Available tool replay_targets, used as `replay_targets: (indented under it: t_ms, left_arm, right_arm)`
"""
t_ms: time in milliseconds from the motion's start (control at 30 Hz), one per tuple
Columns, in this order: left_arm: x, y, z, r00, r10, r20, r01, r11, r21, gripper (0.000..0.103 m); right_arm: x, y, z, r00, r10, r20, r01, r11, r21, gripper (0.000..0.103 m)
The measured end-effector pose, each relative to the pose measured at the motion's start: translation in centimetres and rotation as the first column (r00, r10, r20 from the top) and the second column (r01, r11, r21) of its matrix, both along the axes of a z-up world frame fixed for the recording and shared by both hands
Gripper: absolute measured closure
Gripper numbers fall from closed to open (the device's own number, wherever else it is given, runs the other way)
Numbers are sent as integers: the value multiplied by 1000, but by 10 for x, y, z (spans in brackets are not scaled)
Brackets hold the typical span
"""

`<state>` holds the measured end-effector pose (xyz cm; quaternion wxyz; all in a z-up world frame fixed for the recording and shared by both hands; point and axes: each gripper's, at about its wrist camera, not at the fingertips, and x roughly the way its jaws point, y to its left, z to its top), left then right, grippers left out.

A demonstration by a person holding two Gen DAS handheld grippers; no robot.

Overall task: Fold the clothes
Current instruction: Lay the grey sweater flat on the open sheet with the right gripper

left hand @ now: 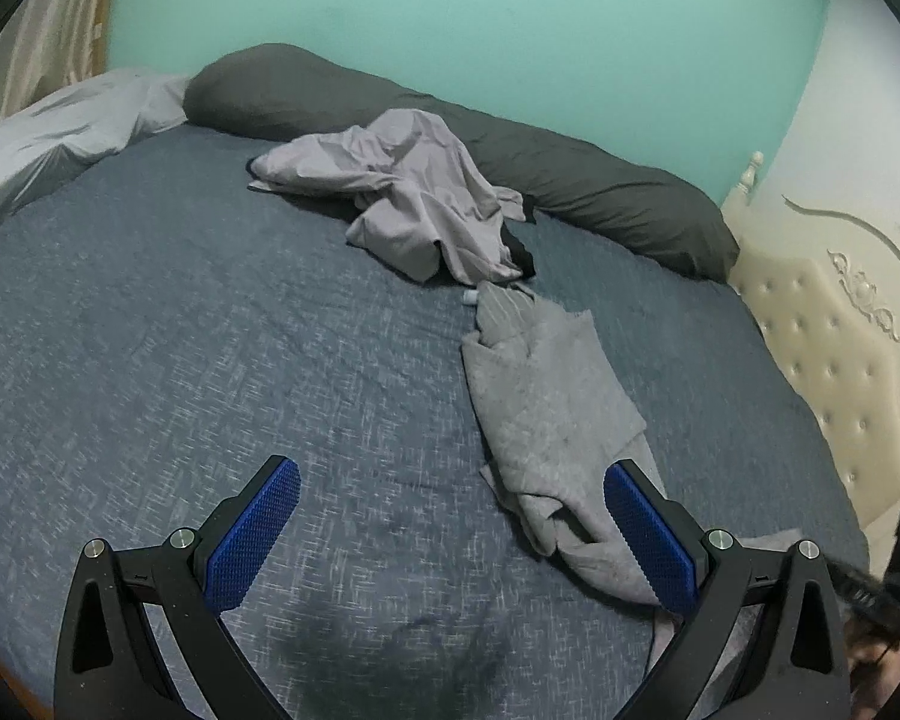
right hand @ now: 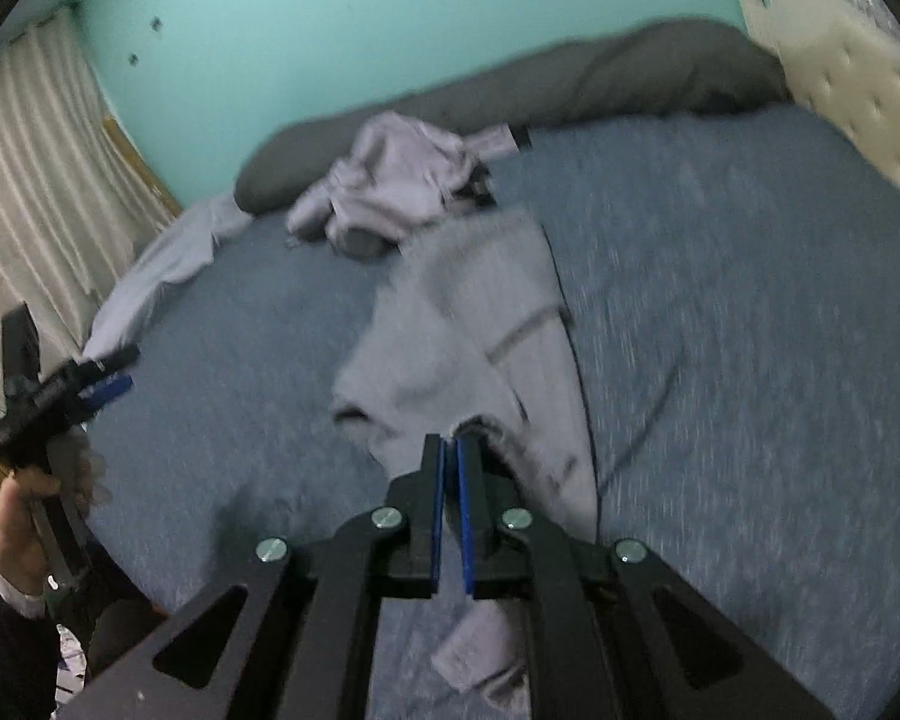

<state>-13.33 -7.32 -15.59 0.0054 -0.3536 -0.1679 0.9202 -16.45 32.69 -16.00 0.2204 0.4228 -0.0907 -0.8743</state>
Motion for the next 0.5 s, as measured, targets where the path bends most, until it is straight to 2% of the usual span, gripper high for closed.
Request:
replay_targets:
  t_ms: [67, 167, 333, 500]
  left_arm:
    - [-1, 2, -2, 1000, -5, 0, 5, 1000, 2, 0]
    - [-1, 1, -6, 1000, -4, 2, 4, 1000, 9, 0]
    - [-4, 3, -9, 1000, -10, 14, 10, 1000, 16, 0]
    - [1, 3, 4, 1000, -5, -13, 5, 1000, 11, 0]
  right_arm:
    - [2, 0, -14, 999, 15, 35, -15, 1000, 16, 97]
    - [9, -2, -16, 999, 38, 24, -40, 997, 63, 96]
    - [11, 8, -4, 1000, 23, 15, -25, 994, 103, 96]
    - [19, 28, 18, 1000, -11, -19, 14, 989, 147, 96]
